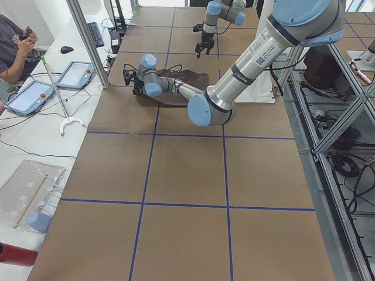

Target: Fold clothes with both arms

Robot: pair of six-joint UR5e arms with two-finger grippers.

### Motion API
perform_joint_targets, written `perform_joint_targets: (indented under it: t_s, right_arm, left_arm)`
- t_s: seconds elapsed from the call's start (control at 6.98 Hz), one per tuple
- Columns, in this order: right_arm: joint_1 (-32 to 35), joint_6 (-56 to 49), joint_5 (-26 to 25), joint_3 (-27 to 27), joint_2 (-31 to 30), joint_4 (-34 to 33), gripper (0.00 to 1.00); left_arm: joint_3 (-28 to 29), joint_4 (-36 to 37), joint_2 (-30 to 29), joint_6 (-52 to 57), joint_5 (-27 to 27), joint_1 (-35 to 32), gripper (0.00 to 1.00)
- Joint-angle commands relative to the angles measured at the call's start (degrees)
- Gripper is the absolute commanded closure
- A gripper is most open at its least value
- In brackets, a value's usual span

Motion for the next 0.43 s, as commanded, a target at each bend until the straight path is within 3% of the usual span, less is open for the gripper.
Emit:
perform_joint_targets:
  t_s: [0.0,0.29]
  right_arm:
    - [-0.28,0.19,-0.37,-6.62,2.7,4.52,0.0]
    - [-0.45,0.54,-0.29,-11.63,5.25,4.61,0.04]
  left_arm:
    - [-10.91,0.61,5.12,-0.39,-0.5,0.26,0.2]
    - [-13.53,0.53,7.63,-0.48,-3.05,0.35,0.19]
